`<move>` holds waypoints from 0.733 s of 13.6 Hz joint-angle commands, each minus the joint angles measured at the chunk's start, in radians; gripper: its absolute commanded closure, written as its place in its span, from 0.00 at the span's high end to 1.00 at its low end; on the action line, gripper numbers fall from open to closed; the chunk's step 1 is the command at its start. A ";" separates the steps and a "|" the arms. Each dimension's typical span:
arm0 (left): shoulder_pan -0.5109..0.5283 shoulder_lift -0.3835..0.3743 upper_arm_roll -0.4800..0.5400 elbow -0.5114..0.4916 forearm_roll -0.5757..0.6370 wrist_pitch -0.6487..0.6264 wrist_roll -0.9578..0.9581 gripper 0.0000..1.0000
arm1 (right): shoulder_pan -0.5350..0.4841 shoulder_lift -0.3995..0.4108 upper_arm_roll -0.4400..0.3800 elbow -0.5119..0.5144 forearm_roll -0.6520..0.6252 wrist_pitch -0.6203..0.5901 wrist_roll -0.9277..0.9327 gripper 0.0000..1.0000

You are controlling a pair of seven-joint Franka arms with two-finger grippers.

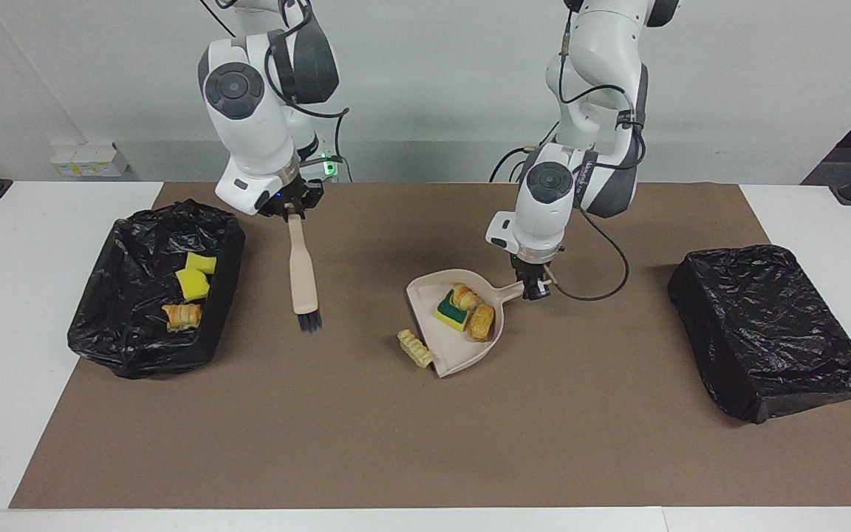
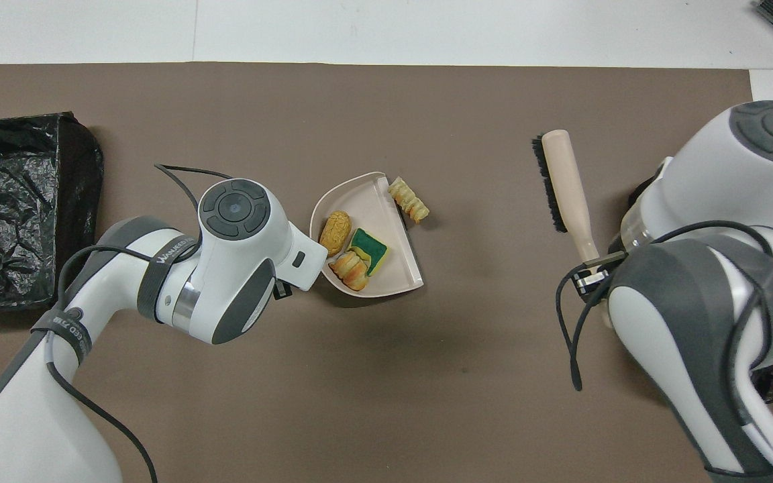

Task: Sweep and dump trash in bin
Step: 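Sweep the last scraps into the dustpan with the right gripper's brush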

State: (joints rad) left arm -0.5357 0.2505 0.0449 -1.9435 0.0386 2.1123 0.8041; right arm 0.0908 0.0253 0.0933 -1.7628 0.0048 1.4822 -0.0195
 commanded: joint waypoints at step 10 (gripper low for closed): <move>-0.007 -0.025 0.001 -0.038 -0.016 0.028 0.124 0.00 | 0.194 0.318 0.025 -0.069 -0.024 0.400 0.050 0.00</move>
State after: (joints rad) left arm -0.5372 0.2504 0.0420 -1.9491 0.0385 2.1145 0.8947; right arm 0.2629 0.3077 0.1111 -1.8612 -0.0377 1.8521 0.0102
